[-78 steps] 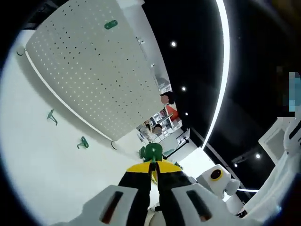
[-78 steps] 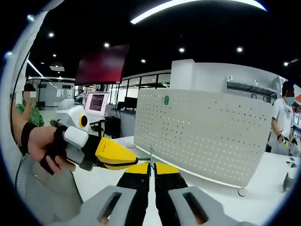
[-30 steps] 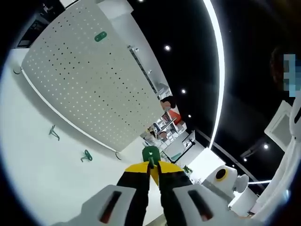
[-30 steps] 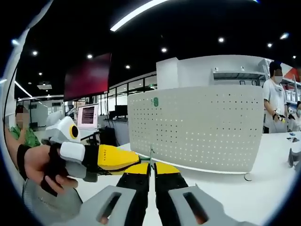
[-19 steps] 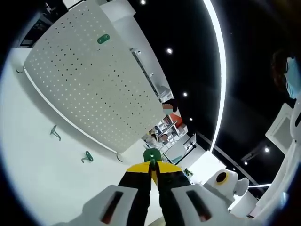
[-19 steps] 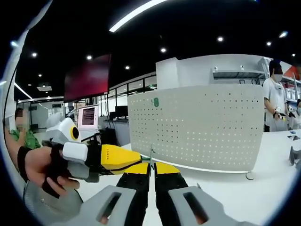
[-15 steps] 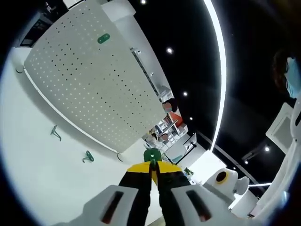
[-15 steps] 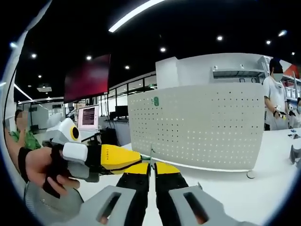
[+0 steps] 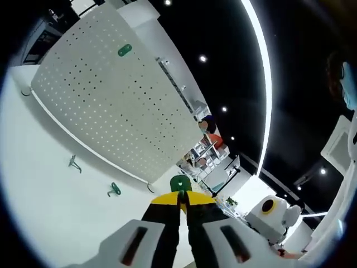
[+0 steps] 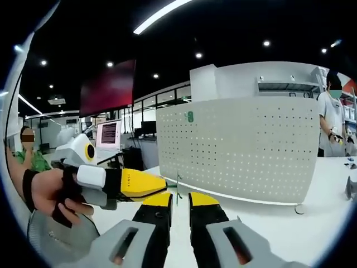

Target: Insert the hook assembly into the mounting plate slot until the hook locks in place.

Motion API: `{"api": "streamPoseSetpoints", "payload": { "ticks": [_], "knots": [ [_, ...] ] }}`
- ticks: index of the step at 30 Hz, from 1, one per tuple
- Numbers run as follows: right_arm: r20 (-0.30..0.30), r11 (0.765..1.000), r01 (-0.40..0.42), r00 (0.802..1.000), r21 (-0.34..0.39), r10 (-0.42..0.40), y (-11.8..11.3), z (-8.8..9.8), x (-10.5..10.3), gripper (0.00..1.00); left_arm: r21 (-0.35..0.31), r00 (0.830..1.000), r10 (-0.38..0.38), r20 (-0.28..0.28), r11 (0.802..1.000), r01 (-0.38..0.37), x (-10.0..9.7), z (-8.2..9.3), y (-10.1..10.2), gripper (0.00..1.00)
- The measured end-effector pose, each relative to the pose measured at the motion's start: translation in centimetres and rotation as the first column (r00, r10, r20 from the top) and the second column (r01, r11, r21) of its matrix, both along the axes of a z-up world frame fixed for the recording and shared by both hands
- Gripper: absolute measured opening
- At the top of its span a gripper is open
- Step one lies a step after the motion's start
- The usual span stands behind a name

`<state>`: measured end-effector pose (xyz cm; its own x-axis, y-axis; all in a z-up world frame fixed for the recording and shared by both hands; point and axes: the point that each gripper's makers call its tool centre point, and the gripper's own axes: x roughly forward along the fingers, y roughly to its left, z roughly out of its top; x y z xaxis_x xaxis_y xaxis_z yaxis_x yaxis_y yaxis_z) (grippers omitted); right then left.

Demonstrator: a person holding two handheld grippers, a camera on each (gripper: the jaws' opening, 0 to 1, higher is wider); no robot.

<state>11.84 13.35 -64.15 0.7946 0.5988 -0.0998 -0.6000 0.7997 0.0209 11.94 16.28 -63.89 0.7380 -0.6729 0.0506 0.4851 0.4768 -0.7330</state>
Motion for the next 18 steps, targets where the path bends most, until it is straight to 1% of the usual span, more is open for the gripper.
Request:
{"api": "streamPoseSetpoints", "payload": {
  "ticks": [2,3,4,5,8,10,13,15,16,18],
  "knots": [
    [-0.008,1.0,-0.001,1.0,0.011,0.001,-0.1,0.0,0.0,0.11,0.039,0.999,0.014,0.034,0.999,-0.015,0.3,0.1,0.4,0.02],
    [-0.018,1.0,-0.001,1.0,0.015,0.001,-0.2,-0.1,0.0,0.12,0.07,0.998,0.028,0.062,0.997,-0.033,0.6,0.3,0.8,0.02],
    [-0.023,1.0,-0.001,1.0,0.015,0.001,-0.2,-0.1,0.0,0.12,0.081,0.996,0.03,0.078,0.996,-0.036,0.6,0.4,0.8,0.02],
    [-0.033,1.0,-0.001,0.999,0.015,0.001,-0.3,-0.3,0.0,0.13,0.101,0.996,0.038,0.08,0.994,-0.046,0.7,0.4,1.1,0.02],
    [-0.054,1.0,0.006,0.999,0.008,-0.005,-0.7,-0.8,0.0,0.16,0.107,0.993,0.05,0.103,0.992,-0.061,1.0,1.0,1.3,0.03],
    [-0.043,1.0,0.011,0.999,0.01,-0.01,-0.9,-0.6,0.0,0.16,0.122,0.992,0.057,0.112,0.99,-0.071,1.2,1.0,1.6,0.03],
    [-0.05,1.0,0.016,0.999,0.019,-0.015,-1.2,-0.6,0.0,0.18,0.149,0.987,0.06,0.147,0.985,-0.082,1.5,1.4,1.8,0.03],
    [-0.053,1.0,0.021,0.998,0.023,-0.02,-1.5,-0.6,0.0,0.18,0.19,0.983,0.052,0.175,0.978,-0.085,1.7,1.6,1.8,0.03],
    [-0.055,0.999,0.023,0.998,0.025,-0.022,-1.6,-0.6,0.0,0.19,0.22,0.978,0.053,0.2,0.97,-0.098,1.9,1.8,2.0,0.03],
    [-0.059,0.999,0.026,0.998,0.026,-0.025,-1.9,-0.8,0.0,0.24,0.247,0.971,0.057,0.232,0.962,-0.116,2.2,2.3,2.1,0.03]
  ]
}}
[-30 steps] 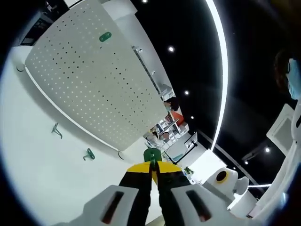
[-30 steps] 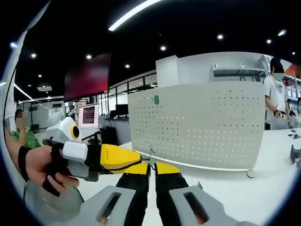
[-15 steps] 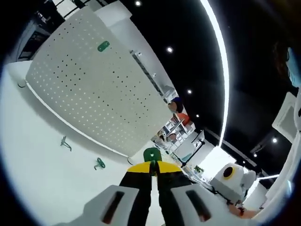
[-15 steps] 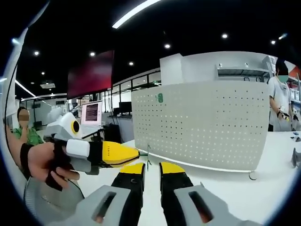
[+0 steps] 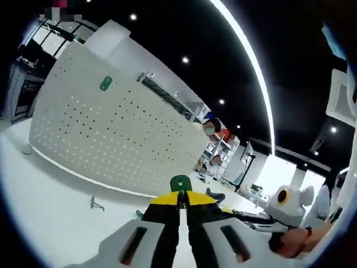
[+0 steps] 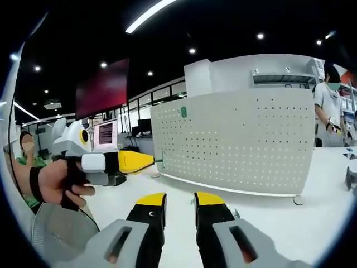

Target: Insert the hook assembly into the mounting plate slot until the hook locks in place.

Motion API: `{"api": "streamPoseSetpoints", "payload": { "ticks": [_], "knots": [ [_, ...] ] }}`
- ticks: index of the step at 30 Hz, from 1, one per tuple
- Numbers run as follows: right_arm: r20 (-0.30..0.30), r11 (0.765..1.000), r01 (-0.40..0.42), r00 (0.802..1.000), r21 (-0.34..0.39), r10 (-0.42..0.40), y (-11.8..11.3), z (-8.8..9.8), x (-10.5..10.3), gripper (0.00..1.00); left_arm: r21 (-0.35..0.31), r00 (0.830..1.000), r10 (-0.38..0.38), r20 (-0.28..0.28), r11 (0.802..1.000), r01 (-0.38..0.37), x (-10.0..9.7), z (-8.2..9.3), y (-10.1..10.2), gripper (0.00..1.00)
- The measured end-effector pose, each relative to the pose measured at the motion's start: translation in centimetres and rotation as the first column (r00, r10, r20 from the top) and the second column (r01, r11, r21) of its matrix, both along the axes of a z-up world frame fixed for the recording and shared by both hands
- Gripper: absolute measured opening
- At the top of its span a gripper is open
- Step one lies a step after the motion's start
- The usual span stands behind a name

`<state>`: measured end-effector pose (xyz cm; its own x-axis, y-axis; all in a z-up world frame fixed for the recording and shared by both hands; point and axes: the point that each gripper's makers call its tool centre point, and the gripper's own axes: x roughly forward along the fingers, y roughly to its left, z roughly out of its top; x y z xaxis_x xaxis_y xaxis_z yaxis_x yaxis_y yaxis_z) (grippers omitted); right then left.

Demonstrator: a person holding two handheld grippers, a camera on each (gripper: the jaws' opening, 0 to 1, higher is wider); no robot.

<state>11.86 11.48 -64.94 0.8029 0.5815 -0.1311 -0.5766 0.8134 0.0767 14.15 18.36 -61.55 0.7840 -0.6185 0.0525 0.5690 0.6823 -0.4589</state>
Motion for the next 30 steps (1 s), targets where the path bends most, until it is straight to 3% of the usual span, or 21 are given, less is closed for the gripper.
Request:
{"api": "streamPoseSetpoints", "payload": {
  "ticks": [2,5,7,8,9,11,13,15,17,18,24,30],
  "knots": [
    [-0.003,1.0,0.003,1.0,0.0,-0.003,-0.3,-0.1,0.0,0.26,0.049,1.0,0.007,0.019,0.999,-0.008,0.4,0.1,0.0,0.03],
    [-0.007,1.0,0.007,1.0,0.005,-0.007,-0.6,-0.2,0.0,0.28,0.066,1.0,0.006,0.028,0.998,-0.008,0.8,0.5,-0.1,0.03],
    [-0.009,1.0,0.011,1.0,0.014,-0.011,-1.0,-0.2,-0.1,0.28,0.092,0.997,0.026,0.066,0.995,-0.033,1.3,1.1,0.2,0.03],
    [-0.009,1.0,0.015,1.0,0.015,-0.015,-1.1,-0.2,-0.1,0.29,0.151,0.991,0.06,0.118,0.985,-0.077,1.8,1.3,0.9,0.03],
    [-0.01,1.0,0.019,1.0,0.015,-0.019,-1.2,-0.2,-0.1,0.31,0.17,0.99,0.071,0.122,0.981,-0.091,2.0,1.4,1.1,0.03],
    [-0.016,0.999,0.028,1.0,0.018,-0.027,-1.4,-0.3,-0.1,0.33,0.149,0.99,0.1,0.1,0.982,-0.115,2.6,1.6,1.7,0.03],
    [-0.017,0.999,0.031,0.999,0.019,-0.031,-1.5,-0.3,-0.2,0.33,0.168,0.983,0.12,0.139,0.975,-0.143,3.2,2.1,2.3,0.03],
    [-0.024,0.999,0.031,0.999,0.018,-0.031,-1.5,-0.4,-0.3,0.35,0.189,0.981,0.134,0.141,0.969,-0.159,3.7,2.1,2.8,0.03],
    [-0.031,0.999,0.029,0.999,0.023,-0.028,-1.5,-0.5,-0.4,0.37,0.198,0.976,0.167,0.138,0.961,-0.193,4.3,2.1,3.5,0.03],
    [-0.034,0.999,0.027,0.999,0.022,-0.027,-1.4,-0.5,-0.4,0.38,0.228,0.969,0.189,0.16,0.948,-0.222,4.6,2.2,4.0,0.03],
    [-0.046,1.0,0.019,0.999,0.008,-0.018,-1.4,-0.9,-0.8,0.46,0.265,0.957,0.211,0.201,0.928,-0.26,5.3,2.9,4.5,0.03],
    [-0.066,1.0,0.018,0.998,-0.004,-0.018,-1.3,-1.4,-1.0,0.64,0.351,0.941,0.229,0.25,0.884,-0.308,6.3,3.6,4.7,0.03]
  ]
}}
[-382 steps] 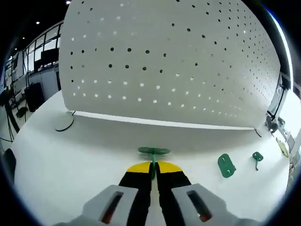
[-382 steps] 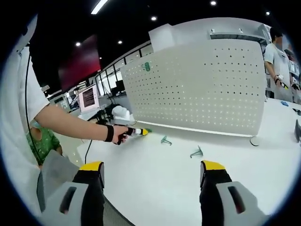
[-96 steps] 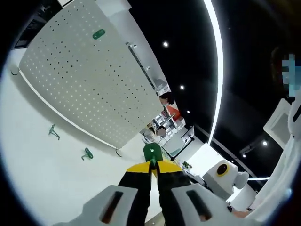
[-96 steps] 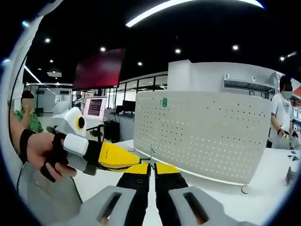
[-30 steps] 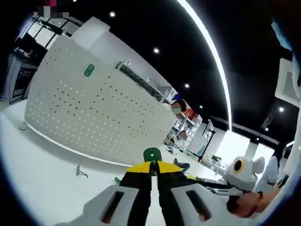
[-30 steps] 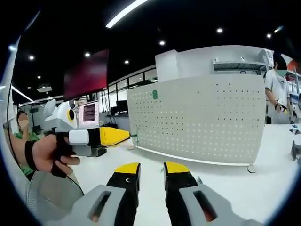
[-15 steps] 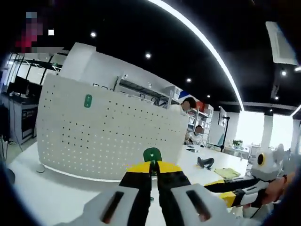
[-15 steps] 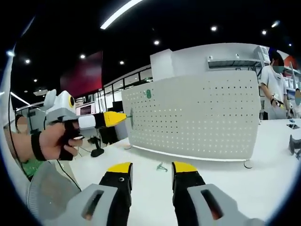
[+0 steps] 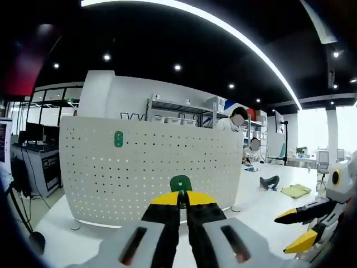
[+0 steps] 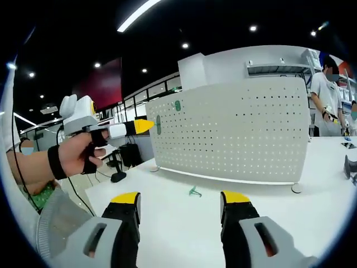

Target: Insert the hook assembly into the mounting plate slot until the hook locks in place.

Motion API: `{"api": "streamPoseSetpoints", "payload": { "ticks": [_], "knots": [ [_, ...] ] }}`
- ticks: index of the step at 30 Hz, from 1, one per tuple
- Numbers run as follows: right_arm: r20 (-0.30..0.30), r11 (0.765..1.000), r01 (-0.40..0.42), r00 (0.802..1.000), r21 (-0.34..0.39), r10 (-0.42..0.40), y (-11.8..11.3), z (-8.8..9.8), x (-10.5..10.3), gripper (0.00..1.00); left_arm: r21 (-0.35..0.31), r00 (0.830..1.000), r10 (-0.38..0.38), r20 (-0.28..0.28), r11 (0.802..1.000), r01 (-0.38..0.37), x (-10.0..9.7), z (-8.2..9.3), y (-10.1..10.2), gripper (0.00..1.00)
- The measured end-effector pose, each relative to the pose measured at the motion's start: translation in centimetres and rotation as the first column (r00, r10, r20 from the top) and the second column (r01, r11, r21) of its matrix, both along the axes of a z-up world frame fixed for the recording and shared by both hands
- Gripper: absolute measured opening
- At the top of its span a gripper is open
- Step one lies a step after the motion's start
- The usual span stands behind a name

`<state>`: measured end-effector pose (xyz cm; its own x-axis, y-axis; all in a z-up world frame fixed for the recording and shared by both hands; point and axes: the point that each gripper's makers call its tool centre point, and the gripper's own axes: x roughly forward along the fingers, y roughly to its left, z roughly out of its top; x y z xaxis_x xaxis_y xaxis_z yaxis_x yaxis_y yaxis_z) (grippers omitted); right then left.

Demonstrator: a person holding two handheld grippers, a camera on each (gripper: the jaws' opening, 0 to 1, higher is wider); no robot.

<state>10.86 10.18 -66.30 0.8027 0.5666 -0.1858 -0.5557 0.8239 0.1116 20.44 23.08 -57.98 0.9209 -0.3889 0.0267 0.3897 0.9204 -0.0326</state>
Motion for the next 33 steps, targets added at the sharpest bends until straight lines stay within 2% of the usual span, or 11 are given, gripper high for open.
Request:
{"api": "streamPoseSetpoints", "payload": {
  "ticks": [4,5,9,13,15,17,19,21,27,31,33],
  "knots": [
    [-0.011,1.0,-0.006,1.0,-0.001,0.006,0.1,-0.2,-0.1,0.66,0.037,1.0,0.008,0.016,0.999,-0.009,0.6,0.4,-0.3,0.03],
    [-0.011,1.0,-0.005,1.0,-0.011,0.005,0.1,-0.3,-0.1,0.68,0.032,1.0,-0.007,0.011,0.999,0.007,0.9,0.4,-0.6,0.03],
    [-0.012,1.0,-0.002,1.0,-0.012,0.002,0.1,-0.2,0.1,0.72,0.046,1.0,0.009,0.027,0.999,-0.01,1.6,0.9,-0.7,0.03],
    [-0.016,1.0,-0.003,1.0,-0.026,0.002,0.1,-0.3,0.2,0.72,0.039,0.998,0.041,0.049,0.998,-0.043,2.5,1.8,-0.1,0.03],
    [-0.015,1.0,-0.004,1.0,-0.023,0.003,0.2,-0.2,0.2,0.73,0.076,0.995,0.063,0.073,0.995,-0.069,2.9,2.1,0.3,0.03],
    [-0.006,1.0,-0.004,1.0,-0.029,0.004,0.4,0.0,0.2,0.74,0.077,0.994,0.07,0.086,0.994,-0.077,3.4,2.5,0.6,0.03],
    [-0.003,0.999,-0.007,1.0,-0.043,0.007,0.4,0.0,0.3,0.75,0.129,0.988,0.103,0.114,0.985,-0.117,3.9,2.9,1.2,0.03],
    [-0.004,0.999,-0.008,1.0,-0.047,0.008,0.4,0.0,0.3,0.77,0.106,0.989,0.103,0.103,0.988,-0.113,4.4,3.0,1.3,0.03],
    [0.041,0.998,0.023,0.999,-0.056,-0.021,-0.2,0.6,0.2,0.88,0.113,0.983,0.134,0.121,0.983,-0.148,5.3,3.6,2.0,0.03],
    [0.033,0.997,0.028,0.999,-0.067,-0.026,-0.5,0.5,0.2,0.89,0.114,0.981,0.146,0.127,0.98,-0.16,5.9,3.7,2.2,0.03],
    [0.029,0.998,0.027,0.999,-0.062,-0.026,-0.5,0.5,0.2,0.88,0.154,0.977,0.147,0.154,0.973,-0.17,6.2,3.9,2.2,0.03]
  ]
}}
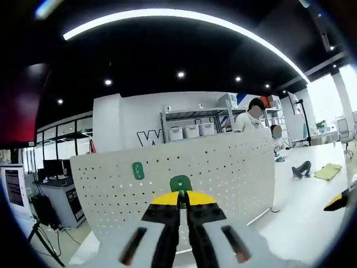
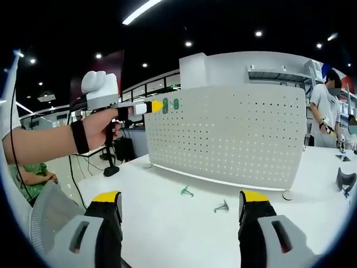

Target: Insert the hook assembly into the mounting plate slot until the hook locks in place.

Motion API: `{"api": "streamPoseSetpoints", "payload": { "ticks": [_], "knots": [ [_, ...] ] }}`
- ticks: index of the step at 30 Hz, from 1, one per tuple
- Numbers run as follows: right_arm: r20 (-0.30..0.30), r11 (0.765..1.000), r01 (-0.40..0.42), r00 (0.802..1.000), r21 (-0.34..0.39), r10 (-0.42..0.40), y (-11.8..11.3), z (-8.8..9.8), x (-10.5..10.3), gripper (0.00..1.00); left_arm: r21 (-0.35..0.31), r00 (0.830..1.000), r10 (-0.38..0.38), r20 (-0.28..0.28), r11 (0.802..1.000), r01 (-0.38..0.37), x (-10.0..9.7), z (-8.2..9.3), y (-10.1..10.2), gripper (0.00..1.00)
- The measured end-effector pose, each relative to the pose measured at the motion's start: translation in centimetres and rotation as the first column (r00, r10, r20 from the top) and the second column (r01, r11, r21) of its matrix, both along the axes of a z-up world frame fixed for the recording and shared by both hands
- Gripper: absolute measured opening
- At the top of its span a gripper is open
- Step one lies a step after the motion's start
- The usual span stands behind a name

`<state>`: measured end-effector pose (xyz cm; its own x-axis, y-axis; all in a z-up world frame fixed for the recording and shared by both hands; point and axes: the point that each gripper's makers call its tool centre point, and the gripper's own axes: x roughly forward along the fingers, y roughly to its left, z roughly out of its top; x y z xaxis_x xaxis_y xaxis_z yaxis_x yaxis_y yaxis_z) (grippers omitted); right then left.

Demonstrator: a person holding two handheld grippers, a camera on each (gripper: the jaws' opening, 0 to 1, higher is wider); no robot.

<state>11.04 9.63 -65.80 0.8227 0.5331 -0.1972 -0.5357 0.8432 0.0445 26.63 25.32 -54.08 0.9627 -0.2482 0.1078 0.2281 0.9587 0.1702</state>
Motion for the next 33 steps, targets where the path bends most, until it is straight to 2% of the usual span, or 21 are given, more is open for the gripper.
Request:
{"api": "streamPoseSetpoints", "payload": {
  "ticks": [2,3,5,9,13,16,24,33],
  "knots": [
    [-0.005,1.0,-0.002,1.0,-0.001,0.002,0.0,-0.1,0.0,0.87,-0.055,1.0,-0.024,0.013,0.998,0.024,0.2,0.5,-0.3,0.03],
    [-0.005,1.0,-0.003,1.0,-0.003,0.003,-0.1,-0.1,0.0,0.87,-0.055,1.0,-0.019,0.012,0.998,0.02,0.4,0.6,-0.1,0.03],
    [-0.009,1.0,-0.001,1.0,-0.003,0.001,-0.1,-0.2,-0.1,0.86,-0.01,1.0,-0.002,0.028,1.0,0.003,0.8,0.9,-0.1,0.03],
    [-0.012,1.0,0.0,1.0,0.004,0.0,-0.1,-0.2,-0.2,0.85,-0.03,1.0,0.017,0.025,0.999,-0.017,1.6,1.1,0.2,0.03],
    [-0.016,1.0,-0.007,1.0,0.007,0.007,0.2,-0.3,0.1,0.84,-0.01,0.999,0.025,0.022,1.0,-0.025,2.3,0.8,0.1,0.03],
    [-0.014,1.0,-0.011,1.0,0.025,0.011,0.4,0.0,0.2,0.83,-0.012,0.999,0.035,0.02,0.999,-0.035,3.0,0.9,0.2,0.03],
    [-0.012,1.0,-0.008,1.0,0.015,0.009,0.0,-0.3,-0.1,0.84,-0.013,0.999,0.046,0.018,0.999,-0.046,4.5,0.8,0.3,0.03],
    [-0.034,1.0,-0.014,0.999,0.011,0.015,0.0,-0.8,-0.5,0.83,0.033,0.999,0.043,0.011,0.999,-0.044,6.4,0.9,-0.1,0.03]
  ]
}}
